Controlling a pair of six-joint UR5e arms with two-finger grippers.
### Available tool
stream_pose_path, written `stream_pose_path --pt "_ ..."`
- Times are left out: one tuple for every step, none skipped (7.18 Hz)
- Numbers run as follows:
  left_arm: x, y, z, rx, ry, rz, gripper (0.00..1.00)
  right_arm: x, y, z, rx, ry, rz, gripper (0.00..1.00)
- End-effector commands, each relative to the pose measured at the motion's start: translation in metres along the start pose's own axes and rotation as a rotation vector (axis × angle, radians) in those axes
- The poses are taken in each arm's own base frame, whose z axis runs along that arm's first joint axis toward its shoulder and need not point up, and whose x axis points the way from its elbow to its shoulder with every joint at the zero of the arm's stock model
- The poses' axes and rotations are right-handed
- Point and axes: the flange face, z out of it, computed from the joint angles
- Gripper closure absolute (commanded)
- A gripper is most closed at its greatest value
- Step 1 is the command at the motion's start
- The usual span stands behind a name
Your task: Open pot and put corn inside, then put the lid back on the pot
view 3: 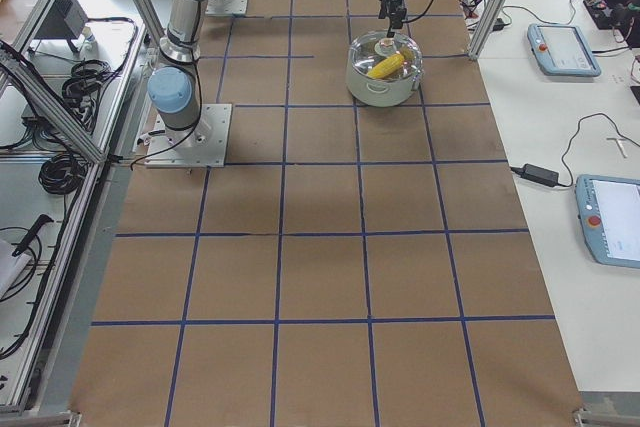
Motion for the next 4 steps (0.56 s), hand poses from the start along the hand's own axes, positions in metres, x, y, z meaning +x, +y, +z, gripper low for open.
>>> stream_pose_path --pt "0.0 0.0 0.0 0.0 0.0 0.001 0.0 0.018 0.099 -0.042 0.018 0.004 0.031 0.0" --pt "0.0 0.0 0.0 0.001 0.0 0.001 0.0 0.023 0.13 -0.048 0.01 -0.001 0.052 0.0" --pt "0.0 -0.001 -0.001 0.003 0.0 0.001 0.0 0.024 0.136 -0.037 -0.007 -0.005 0.053 0.0" --pt "0.0 0.0 0.0 0.001 0.0 0.001 0.0 0.028 0.138 -0.032 -0.023 -0.007 0.057 0.0"
